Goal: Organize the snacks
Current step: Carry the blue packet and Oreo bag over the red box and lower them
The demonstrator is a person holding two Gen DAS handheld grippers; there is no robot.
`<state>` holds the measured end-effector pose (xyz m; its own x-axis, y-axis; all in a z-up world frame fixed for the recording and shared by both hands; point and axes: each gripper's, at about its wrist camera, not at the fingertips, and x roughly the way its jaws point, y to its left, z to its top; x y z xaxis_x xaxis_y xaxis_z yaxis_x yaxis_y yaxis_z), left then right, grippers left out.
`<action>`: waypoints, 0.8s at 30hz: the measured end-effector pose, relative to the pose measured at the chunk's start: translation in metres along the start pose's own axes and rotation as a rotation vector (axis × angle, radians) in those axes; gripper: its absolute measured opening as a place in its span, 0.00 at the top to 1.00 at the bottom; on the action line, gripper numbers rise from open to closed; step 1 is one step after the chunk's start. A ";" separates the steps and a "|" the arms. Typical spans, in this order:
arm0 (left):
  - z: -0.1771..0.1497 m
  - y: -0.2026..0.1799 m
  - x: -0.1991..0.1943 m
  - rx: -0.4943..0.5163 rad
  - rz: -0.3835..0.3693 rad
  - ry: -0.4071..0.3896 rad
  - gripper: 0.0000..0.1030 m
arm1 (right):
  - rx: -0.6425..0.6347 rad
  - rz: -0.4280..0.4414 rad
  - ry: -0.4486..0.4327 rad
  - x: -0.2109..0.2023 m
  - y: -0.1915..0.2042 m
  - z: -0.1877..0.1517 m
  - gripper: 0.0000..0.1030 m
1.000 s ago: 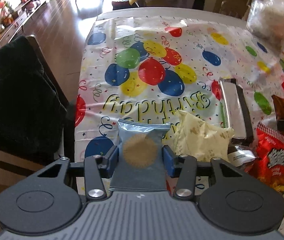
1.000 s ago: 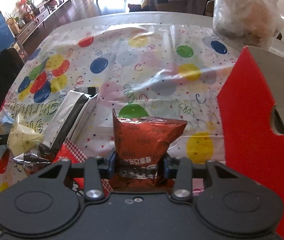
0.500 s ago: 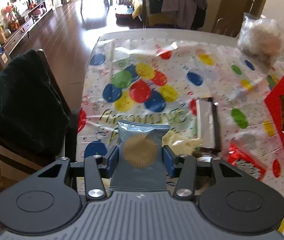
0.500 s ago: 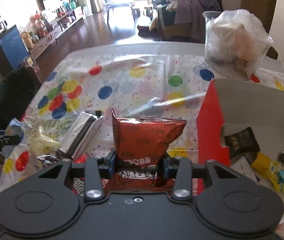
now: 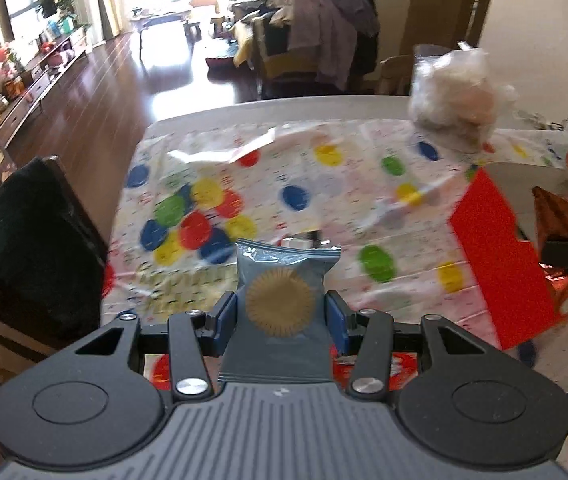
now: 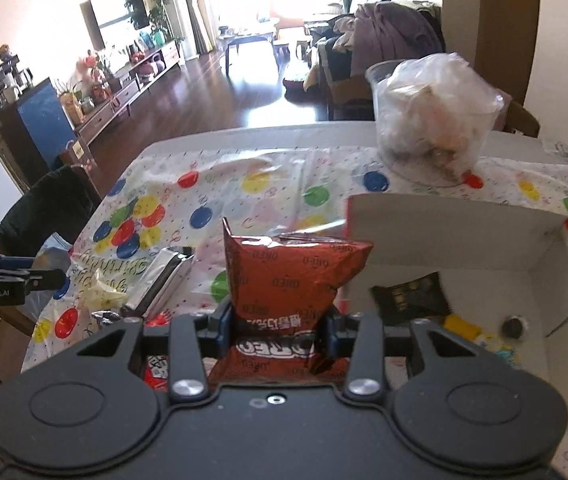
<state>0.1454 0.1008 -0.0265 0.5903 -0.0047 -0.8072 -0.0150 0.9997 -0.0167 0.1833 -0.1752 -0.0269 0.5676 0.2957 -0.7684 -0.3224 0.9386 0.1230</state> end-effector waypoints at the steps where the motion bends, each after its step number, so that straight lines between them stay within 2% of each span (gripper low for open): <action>1: 0.002 -0.008 -0.002 0.006 0.001 -0.002 0.55 | -0.001 -0.004 -0.006 -0.004 -0.005 0.000 0.61; 13: 0.017 -0.110 -0.011 0.051 -0.066 -0.012 0.55 | 0.027 -0.040 -0.025 -0.027 -0.085 -0.004 0.61; 24: 0.032 -0.201 0.001 0.095 -0.111 0.002 0.55 | 0.024 -0.073 -0.015 -0.035 -0.155 -0.007 0.61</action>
<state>0.1746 -0.0991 -0.0055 0.5823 -0.1151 -0.8048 0.1264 0.9907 -0.0502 0.2083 -0.3324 -0.0234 0.6005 0.2288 -0.7662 -0.2616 0.9617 0.0821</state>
